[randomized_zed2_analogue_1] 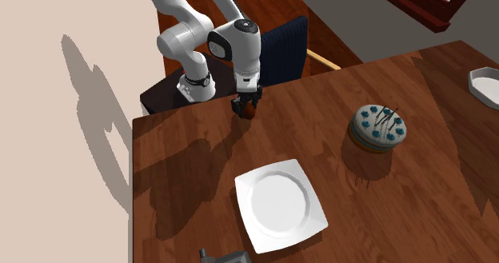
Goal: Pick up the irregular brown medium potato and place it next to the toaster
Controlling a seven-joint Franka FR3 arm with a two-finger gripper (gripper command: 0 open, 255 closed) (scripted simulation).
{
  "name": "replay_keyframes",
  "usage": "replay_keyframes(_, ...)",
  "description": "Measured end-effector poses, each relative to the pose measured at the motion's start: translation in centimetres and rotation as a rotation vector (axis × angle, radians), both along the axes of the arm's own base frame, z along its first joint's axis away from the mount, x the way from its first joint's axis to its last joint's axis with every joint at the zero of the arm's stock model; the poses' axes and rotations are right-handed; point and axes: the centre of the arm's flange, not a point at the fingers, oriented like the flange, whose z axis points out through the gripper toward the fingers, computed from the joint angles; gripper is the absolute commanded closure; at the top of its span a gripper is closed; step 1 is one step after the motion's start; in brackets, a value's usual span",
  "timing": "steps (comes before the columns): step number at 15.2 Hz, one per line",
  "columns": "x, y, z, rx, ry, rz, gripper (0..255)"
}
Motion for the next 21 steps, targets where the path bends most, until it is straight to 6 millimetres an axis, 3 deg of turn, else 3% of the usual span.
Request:
replay_keyframes(6, 0.0, 0.0, 0.6, 0.0, 0.0, 0.0, 255)
replay_keyframes(21, 0.0, 0.0, 8.4, 0.0, -0.001, 0.0, 255)
